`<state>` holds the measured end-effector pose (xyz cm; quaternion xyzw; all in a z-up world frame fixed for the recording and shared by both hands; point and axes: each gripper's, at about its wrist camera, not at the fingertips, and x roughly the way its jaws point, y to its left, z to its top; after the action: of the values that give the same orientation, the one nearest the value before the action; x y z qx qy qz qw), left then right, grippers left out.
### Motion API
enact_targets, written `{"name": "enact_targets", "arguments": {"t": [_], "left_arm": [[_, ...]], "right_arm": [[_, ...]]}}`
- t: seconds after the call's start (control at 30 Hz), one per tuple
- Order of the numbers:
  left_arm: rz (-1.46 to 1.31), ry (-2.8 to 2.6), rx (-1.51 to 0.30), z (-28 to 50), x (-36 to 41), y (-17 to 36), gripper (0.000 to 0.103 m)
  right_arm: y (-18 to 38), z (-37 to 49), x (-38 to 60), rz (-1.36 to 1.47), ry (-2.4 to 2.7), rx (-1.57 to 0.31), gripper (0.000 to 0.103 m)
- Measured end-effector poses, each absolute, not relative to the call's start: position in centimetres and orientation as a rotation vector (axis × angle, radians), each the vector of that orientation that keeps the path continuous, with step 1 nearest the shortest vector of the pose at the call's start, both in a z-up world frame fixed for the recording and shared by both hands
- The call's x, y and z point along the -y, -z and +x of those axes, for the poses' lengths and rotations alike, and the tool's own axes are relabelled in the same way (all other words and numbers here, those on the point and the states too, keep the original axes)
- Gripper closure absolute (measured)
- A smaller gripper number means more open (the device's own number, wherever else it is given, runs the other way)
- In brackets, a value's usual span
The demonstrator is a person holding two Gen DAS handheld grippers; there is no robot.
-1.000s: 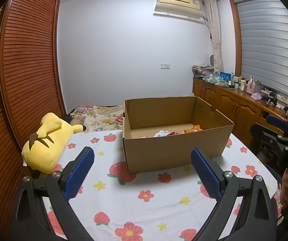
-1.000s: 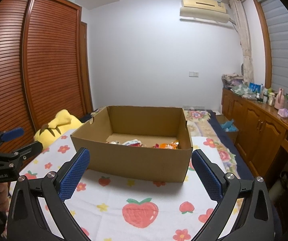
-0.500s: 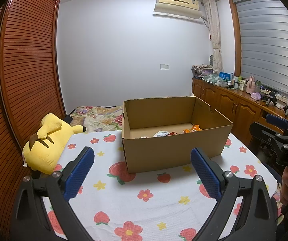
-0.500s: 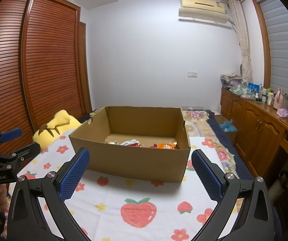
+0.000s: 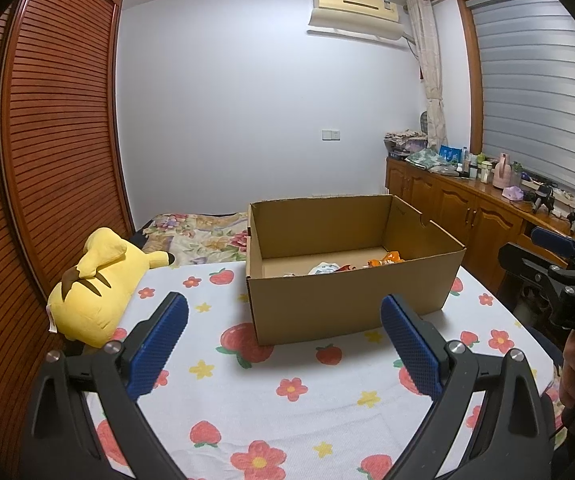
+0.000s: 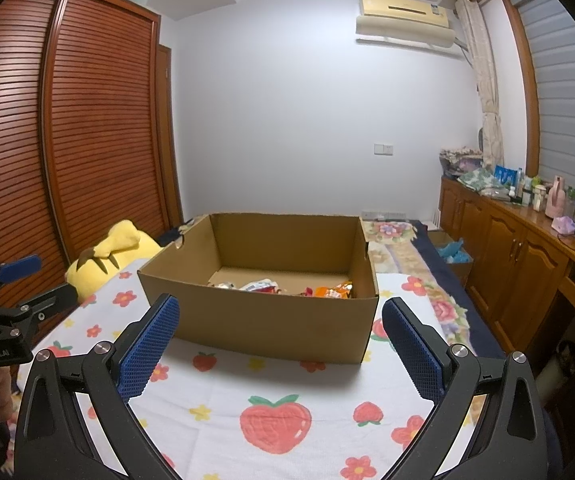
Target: Organize snacks
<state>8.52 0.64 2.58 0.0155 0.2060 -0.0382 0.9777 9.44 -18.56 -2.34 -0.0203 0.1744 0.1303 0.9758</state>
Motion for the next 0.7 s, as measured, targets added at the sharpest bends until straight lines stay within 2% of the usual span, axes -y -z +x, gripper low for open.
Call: {"name": "enact_targets", "arguments": {"t": [0.7], "left_arm": [[0.035,0.070,-0.407,8.08,-0.83,-2.88,0.005]], "right_arm": [[2.26,9.45,18.67,-0.043,-0.261,-0.347,0.000]]}}
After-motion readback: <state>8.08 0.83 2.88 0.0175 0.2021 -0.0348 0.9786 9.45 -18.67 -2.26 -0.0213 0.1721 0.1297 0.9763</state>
